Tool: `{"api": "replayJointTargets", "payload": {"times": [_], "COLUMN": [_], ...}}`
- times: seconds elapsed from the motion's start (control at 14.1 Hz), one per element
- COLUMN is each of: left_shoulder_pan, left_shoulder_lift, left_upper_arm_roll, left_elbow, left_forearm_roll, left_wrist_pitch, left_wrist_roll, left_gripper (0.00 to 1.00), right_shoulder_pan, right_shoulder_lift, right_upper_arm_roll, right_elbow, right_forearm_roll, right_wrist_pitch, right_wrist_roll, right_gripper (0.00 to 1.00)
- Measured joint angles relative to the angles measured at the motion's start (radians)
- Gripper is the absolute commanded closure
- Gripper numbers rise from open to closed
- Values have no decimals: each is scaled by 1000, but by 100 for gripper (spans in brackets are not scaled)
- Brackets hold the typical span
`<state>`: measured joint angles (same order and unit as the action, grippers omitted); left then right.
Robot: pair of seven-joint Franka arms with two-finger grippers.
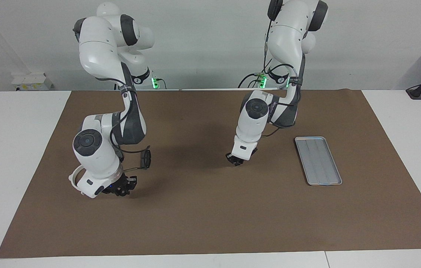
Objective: Place bearing gear from tray to pile
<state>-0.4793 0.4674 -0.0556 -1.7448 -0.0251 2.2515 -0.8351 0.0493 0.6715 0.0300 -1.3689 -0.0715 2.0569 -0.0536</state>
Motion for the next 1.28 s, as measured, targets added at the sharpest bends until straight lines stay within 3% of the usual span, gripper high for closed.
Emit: {"api": "replayJointTargets", "payload": {"times": [0.14, 0.21, 0.28, 0.43, 0.5, 0.57, 0.78, 0.99, 1.13, 1.28], "left_shoulder_pan": [0, 0, 0, 0, 0, 0, 21, 174, 300, 387], "left_shoulder_lift": [0, 0, 0, 0, -1, -5, -56, -189, -270, -326], "left_upper_arm_roll": [1, 1, 1, 4, 9, 18, 67, 83, 86, 87], "left_elbow": [-10, -19, -25, -29, -29, -28, -21, -14, -15, -16], "left_forearm_roll": [0, 0, 0, 0, 0, 0, 1, 6, 6, 6], "left_wrist_pitch": [19, 33, 40, 42, 39, 33, -33, -169, -256, -340], "left_wrist_roll": [0, 0, 0, 0, -1, -1, 1, 167, 336, 479], "left_gripper": [87, 64, 1, 0, 0, 0, 0, 0, 0, 0], "right_shoulder_pan": [-4, -4, -4, -4, -4, -4, -1, 18, 68, 173], "right_shoulder_lift": [0, 0, 0, 0, 0, -1, -7, -38, -82, -122], "right_upper_arm_roll": [0, 0, 0, 0, 0, 0, 4, 10, 16, 23], "right_elbow": [-38, -57, -77, -102, -105, -105, -105, -101, -83, -46], "right_forearm_roll": [0, 0, 0, 0, 0, 0, 0, 0, 4, 11], "right_wrist_pitch": [56, 91, 121, 145, 147, 147, 145, 76, -21, -108], "right_wrist_roll": [-3, -3, -3, -3, -3, -3, -3, 20, 133, 368], "right_gripper": [100, 100, 100, 100, 39, 0, 0, 0, 0, 0]}}
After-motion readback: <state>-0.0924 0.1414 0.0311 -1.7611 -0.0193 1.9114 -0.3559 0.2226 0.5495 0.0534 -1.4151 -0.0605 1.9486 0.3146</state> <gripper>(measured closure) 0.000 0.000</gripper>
